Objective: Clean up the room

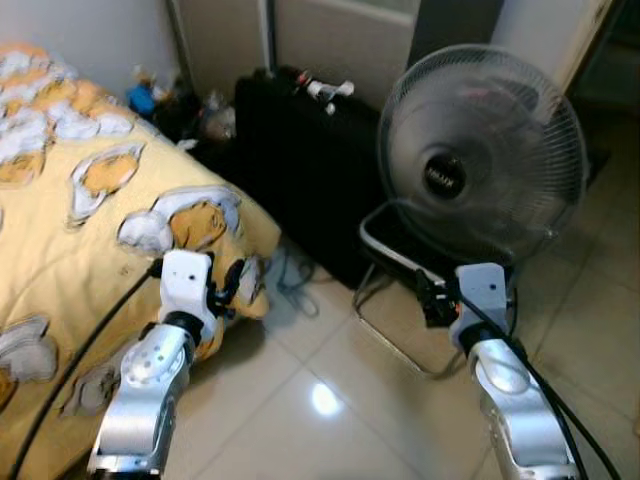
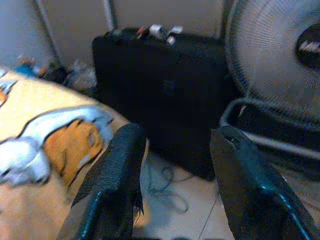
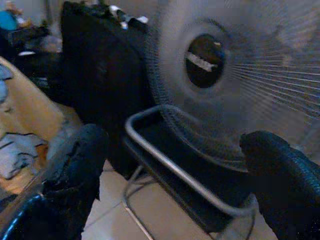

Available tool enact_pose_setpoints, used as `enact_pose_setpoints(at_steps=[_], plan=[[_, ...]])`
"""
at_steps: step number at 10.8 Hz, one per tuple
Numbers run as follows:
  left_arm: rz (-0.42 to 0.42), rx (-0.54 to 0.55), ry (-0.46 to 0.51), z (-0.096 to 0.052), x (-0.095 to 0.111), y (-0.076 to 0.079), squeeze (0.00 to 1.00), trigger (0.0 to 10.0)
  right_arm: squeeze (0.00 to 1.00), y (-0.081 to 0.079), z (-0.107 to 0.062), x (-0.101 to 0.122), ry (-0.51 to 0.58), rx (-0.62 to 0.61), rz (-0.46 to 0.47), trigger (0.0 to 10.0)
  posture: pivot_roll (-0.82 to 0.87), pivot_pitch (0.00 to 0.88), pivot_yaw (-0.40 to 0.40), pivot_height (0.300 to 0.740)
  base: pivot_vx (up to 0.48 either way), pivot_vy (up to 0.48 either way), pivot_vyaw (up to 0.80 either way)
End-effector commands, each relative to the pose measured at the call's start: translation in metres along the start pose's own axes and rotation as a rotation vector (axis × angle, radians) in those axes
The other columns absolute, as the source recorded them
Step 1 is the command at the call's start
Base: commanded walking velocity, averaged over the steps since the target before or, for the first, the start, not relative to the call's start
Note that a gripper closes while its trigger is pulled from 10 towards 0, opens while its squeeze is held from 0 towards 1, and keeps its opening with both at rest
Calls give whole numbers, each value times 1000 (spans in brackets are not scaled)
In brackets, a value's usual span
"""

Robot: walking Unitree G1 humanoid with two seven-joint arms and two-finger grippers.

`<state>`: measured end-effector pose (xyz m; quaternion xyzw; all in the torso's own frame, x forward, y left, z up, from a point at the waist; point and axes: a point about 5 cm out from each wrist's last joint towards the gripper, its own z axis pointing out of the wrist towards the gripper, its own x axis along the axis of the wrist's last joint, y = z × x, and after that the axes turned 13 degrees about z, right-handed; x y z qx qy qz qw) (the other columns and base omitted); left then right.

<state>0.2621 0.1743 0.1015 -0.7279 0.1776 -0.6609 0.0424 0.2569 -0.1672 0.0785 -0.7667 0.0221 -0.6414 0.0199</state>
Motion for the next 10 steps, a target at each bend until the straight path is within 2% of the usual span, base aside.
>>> enact_pose_setpoints(at_steps=[1,4,10], plan=[[-13,-11,3,0,2,6,0,10000,0,7,0,-1,-12,-17,-9,10000,7,0,5,740,382,0,0],[-12,-8,-3,-2,1,6,0,10000,0,-5,0,-3,-16,30,0,10000,13,0,5,740,388,0,0],[-14,-48,10,8,6,10,0,10000,0,3,-3,-6,-18,-12,1,10000,-17,0,42,740,404,0,0]])
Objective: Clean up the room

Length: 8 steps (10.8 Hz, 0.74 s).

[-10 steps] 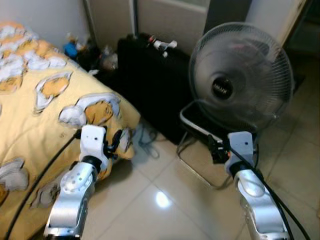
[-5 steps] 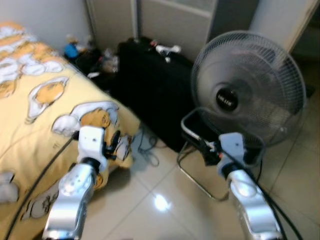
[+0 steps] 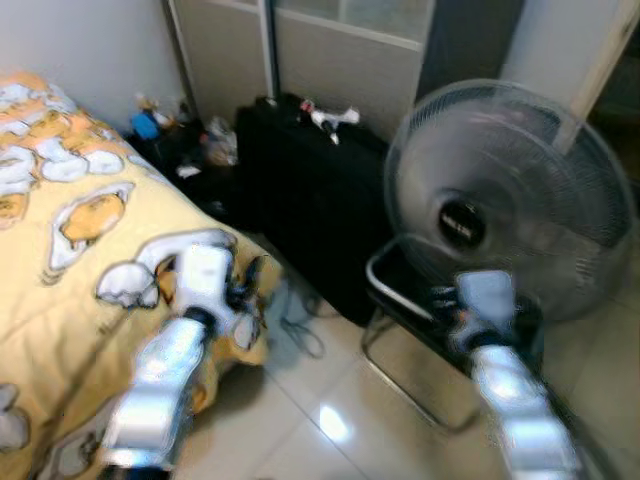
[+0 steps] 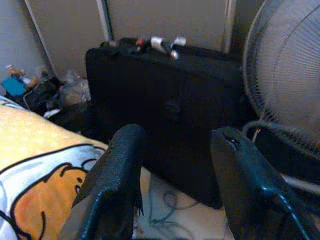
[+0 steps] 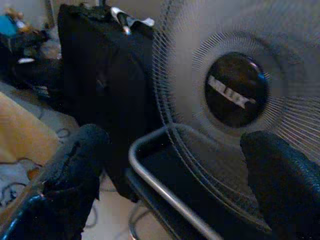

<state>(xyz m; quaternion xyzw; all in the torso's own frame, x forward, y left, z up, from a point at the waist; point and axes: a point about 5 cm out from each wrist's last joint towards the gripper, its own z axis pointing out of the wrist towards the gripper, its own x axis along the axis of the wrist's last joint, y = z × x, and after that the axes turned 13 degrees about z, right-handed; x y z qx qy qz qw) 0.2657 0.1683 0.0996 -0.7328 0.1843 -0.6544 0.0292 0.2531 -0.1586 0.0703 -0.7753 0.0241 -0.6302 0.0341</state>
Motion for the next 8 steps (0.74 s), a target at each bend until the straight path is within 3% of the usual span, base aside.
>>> enact_pose_setpoints(at_steps=[1,8], plan=[[-4,-20,22,4,6,5,0,10000,0,10,-1,2,3,-25,-22,10000,-10,0,33,740,405,0,0],[-4,-26,20,2,5,9,0,10000,0,7,-2,-5,-30,15,-28,10000,-5,0,23,740,407,0,0]])
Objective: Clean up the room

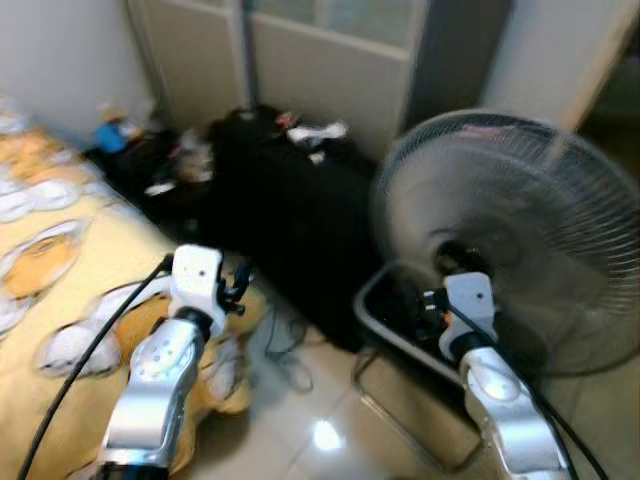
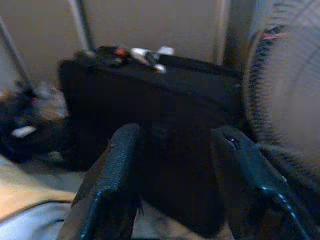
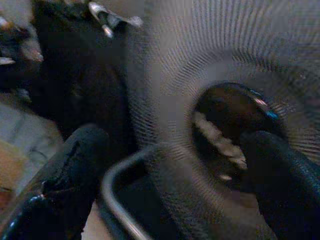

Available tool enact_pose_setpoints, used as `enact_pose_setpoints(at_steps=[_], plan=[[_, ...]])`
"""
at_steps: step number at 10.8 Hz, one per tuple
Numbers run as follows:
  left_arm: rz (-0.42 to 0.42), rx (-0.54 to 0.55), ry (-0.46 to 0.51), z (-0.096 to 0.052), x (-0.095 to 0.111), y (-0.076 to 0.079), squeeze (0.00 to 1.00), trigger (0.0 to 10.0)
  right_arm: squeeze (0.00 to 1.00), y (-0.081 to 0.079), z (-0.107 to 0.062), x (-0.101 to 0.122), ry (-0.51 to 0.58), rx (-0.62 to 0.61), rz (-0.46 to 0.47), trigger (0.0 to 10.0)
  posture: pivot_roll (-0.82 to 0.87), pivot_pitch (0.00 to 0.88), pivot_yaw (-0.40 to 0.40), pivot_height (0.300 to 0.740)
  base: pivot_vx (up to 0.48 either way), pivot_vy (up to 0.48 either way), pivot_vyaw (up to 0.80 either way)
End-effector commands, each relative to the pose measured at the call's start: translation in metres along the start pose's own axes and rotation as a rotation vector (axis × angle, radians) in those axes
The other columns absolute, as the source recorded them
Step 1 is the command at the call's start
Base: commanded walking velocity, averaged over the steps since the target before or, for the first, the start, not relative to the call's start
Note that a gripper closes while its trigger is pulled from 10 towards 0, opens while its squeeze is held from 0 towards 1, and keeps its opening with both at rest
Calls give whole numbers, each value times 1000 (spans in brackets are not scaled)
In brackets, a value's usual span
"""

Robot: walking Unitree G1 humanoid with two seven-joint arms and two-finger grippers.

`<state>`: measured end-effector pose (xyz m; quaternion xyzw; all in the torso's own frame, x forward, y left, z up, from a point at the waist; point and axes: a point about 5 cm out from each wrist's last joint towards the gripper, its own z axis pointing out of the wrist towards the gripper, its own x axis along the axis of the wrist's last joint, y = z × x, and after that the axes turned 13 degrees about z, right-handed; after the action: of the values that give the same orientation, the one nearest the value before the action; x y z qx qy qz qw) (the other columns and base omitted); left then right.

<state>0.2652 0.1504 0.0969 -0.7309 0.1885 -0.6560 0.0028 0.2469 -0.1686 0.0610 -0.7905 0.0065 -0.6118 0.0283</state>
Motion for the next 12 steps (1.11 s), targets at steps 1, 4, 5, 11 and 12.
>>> enact_pose_setpoints(at_steps=[1,4,5,11,12], plan=[[21,20,8,-1,3,-6,0,10000,0,-2,2,2,2,10,7,10000,-6,0,11,740,405,0,0],[3,19,-12,-1,-4,-3,0,10000,0,-10,1,1,-29,170,15,10000,-53,0,44,740,404,0,0],[9,17,-8,-1,-4,-5,0,10000,0,-30,-10,3,-62,390,91,10000,-57,0,50,740,379,0,0],[78,-14,-73,-5,-17,-7,0,10000,0,-22,2,-9,-209,469,174,10000,-3,0,43,740,49,0,0],[78,-12,-77,-4,-17,-8,0,10000,0,-23,5,-11,-214,468,178,10000,-1,0,53,740,0,0,0]])
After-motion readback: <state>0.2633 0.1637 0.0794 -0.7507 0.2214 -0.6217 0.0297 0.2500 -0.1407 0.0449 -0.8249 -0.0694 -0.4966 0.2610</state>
